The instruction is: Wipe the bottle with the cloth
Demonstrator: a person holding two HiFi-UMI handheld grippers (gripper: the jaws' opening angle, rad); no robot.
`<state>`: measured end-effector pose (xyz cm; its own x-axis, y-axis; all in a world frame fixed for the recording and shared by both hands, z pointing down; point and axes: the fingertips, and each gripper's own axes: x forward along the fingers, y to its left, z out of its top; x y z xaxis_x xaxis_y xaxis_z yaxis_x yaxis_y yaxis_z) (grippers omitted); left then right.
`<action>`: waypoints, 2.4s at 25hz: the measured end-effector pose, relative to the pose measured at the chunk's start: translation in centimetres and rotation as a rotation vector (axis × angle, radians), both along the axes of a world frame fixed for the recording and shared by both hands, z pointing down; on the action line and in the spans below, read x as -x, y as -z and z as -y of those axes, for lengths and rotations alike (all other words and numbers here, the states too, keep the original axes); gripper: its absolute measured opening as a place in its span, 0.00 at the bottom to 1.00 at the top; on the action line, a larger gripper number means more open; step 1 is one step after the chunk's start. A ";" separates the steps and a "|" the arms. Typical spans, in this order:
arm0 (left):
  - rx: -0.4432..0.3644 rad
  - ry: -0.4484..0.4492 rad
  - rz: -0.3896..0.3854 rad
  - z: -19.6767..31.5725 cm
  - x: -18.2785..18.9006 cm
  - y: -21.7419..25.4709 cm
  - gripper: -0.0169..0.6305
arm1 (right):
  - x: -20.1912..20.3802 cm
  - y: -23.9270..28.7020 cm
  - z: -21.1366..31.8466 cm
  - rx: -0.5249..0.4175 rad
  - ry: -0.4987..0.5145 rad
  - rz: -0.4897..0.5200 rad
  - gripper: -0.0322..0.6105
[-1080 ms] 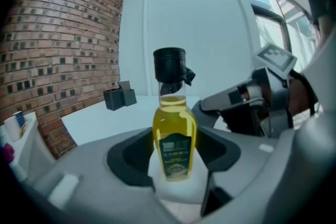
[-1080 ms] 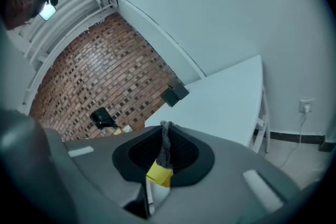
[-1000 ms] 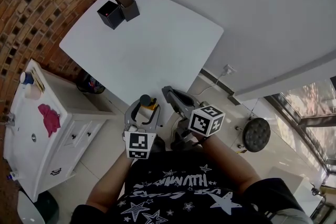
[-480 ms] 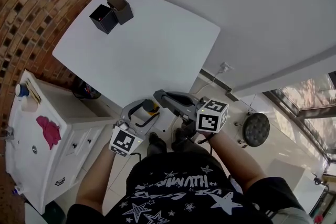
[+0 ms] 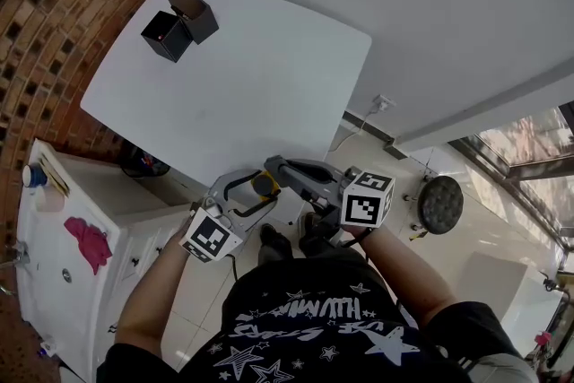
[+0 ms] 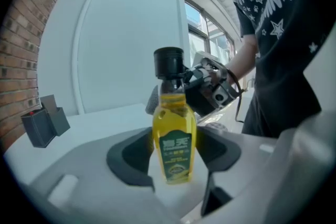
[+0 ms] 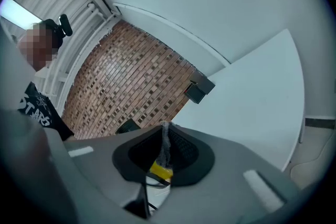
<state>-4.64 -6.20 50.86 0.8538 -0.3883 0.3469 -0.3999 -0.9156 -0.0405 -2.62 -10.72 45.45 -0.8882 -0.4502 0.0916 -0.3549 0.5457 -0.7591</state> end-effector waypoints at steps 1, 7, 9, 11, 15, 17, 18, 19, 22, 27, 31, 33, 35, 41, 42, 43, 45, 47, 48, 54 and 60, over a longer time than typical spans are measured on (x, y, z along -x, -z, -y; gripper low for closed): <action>-0.006 -0.006 -0.001 0.0 -0.1 0.0 0.41 | -0.2 0.0 0.0 0.008 -0.016 0.007 0.11; -0.027 -0.002 0.041 0.0 -0.3 -0.9 0.42 | -0.8 -0.4 -0.1 0.064 -0.094 0.035 0.11; -0.036 0.008 0.067 0.1 -0.5 -1.3 0.43 | -1.0 -0.6 -0.2 0.084 -0.115 0.050 0.11; -0.046 0.025 0.078 0.1 -0.5 -1.4 0.43 | -1.0 -0.7 -0.3 0.088 -0.125 0.054 0.11; -0.031 0.086 0.074 0.2 0.1 -1.7 0.43 | -1.0 -0.9 -0.3 0.089 -0.122 0.052 0.11; -0.017 0.132 0.065 0.1 0.6 -1.7 0.43 | -1.0 -1.2 -0.2 0.097 -0.119 0.049 0.11; -0.006 0.160 0.056 0.1 0.9 -1.6 0.43 | -1.0 -1.6 -0.2 0.102 -0.118 0.045 0.11; 0.007 0.189 0.046 0.0 1.2 -1.4 0.43 | -1.1 -1.9 -0.2 0.110 -0.117 0.041 0.11; 0.052 0.283 -0.010 -0.4 2.0 -0.7 0.43 | -1.1 -3.5 -0.3 0.141 -0.122 0.030 0.11; 0.077 0.406 -0.054 -1.8 3.0 0.2 0.43 | -1.1 -6.0 -0.5 0.179 -0.115 0.001 0.11; 0.097 0.458 -0.030 -2.6 2.7 -0.3 0.43 | -0.8 -7.3 -0.4 0.194 -0.096 -0.035 0.11; 0.093 0.468 -0.019 -2.9 2.0 0.0 0.43 | -0.6 -8.0 -0.4 0.193 -0.083 -0.066 0.11; 0.089 0.493 -0.034 -3.0 1.4 0.8 0.43 | -0.4 -8.6 -0.4 0.189 -0.069 -0.097 0.11; 0.117 0.644 0.006 -3.1 0.7 0.7 0.43 | -0.2 -10.8 -0.8 0.176 -0.023 -0.190 0.11; 0.116 0.665 0.035 -3.3 0.6 0.4 0.43 | -0.3 -10.9 -0.9 0.171 -0.016 -0.198 0.11; 0.117 0.689 0.057 -3.4 0.4 0.2 0.43 | -0.5 -10.8 -1.0 0.165 -0.014 -0.201 0.11; 0.134 0.761 0.077 -3.3 0.4 -0.2 0.43 | -1.2 -10.4 -1.0 0.149 -0.018 -0.201 0.11; 0.166 0.847 0.077 -2.8 0.4 -0.6 0.44 | -2.1 -9.8 -0.9 0.135 -0.025 -0.192 0.11; 0.181 0.886 0.068 -2.5 0.3 -0.8 0.45 | -2.5 -9.5 -0.8 0.131 -0.027 -0.187 0.11; 0.202 1.106 0.032 -0.2 0.4 -0.7 0.57 | -4.5 -8.5 -0.2 0.118 -0.023 -0.169 0.11; 0.105 1.241 0.032 2.0 1.3 -0.1 0.57 | -5.4 -8.2 -0.1 0.113 -0.007 -0.161 0.11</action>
